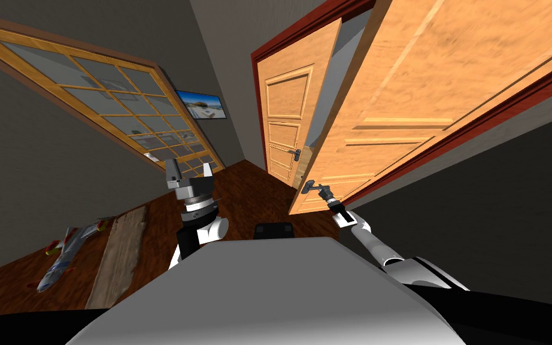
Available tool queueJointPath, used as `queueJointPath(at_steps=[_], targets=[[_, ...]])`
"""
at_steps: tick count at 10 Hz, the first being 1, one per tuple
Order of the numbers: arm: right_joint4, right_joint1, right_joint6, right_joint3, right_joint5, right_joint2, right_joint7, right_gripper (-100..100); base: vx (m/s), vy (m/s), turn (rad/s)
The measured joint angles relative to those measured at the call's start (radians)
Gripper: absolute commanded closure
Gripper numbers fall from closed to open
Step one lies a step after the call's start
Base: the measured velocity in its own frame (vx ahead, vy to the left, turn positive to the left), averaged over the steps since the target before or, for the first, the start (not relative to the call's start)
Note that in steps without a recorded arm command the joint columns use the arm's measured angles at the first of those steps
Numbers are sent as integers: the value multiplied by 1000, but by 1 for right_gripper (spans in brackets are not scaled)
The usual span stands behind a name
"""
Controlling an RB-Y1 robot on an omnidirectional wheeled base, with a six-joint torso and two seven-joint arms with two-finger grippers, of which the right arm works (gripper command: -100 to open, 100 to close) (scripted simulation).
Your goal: Pull the door open
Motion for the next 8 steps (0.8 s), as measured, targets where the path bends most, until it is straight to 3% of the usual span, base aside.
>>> queueJointPath(at_steps=[2, 8], targets=[[2, 8, -17, 7, 1, -5, -6, 100, 1, -7, -21], [4, 9, -18, 7, 1, -7, -8, 100, 0, 3, 7]])
